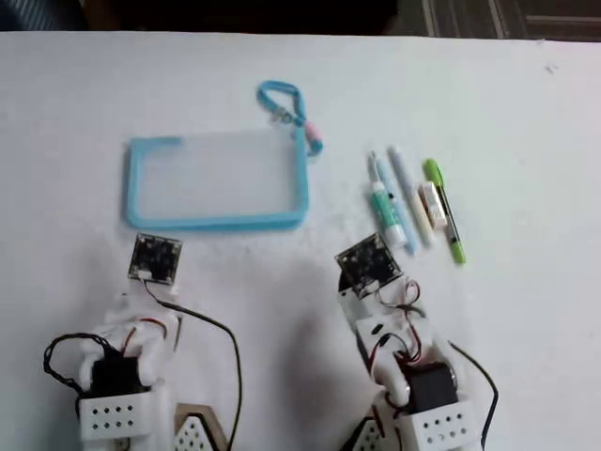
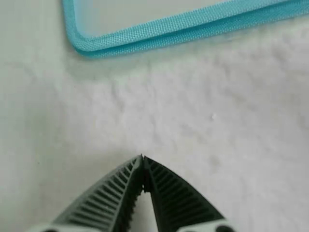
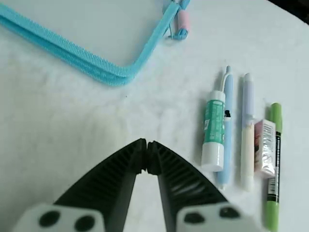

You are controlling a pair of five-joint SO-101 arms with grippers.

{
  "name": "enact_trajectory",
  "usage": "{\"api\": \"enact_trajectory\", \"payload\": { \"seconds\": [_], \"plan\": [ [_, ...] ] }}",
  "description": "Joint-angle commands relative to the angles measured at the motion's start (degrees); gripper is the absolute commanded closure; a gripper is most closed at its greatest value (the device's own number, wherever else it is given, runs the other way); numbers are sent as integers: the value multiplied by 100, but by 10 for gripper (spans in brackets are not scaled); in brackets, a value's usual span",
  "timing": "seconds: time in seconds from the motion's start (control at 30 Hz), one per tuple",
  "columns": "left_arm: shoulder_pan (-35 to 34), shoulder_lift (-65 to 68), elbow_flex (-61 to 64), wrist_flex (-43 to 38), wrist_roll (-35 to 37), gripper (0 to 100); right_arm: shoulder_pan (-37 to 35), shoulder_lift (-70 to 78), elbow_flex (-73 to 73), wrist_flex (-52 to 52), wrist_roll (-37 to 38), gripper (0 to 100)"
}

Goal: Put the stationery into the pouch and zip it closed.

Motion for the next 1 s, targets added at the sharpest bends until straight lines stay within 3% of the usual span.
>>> {"api": "enact_trajectory", "payload": {
  "seconds": [0.0, 0.23, 0.6, 0.97],
  "plan": [
    [-13, -75, -35, 26, -35, 975, -31, 796, -941, -119, 9, 981],
    [-13, -75, -35, 26, -35, 975, -31, 3688, -3200, 84, -26, 835],
    [-13, -75, -35, 26, -35, 975, -40, 8048, -5916, -954, -35, 850],
    [-13, -75, -35, 26, -35, 975, -233, 11327, -8818, -1473, -35, 848]
  ]
}}
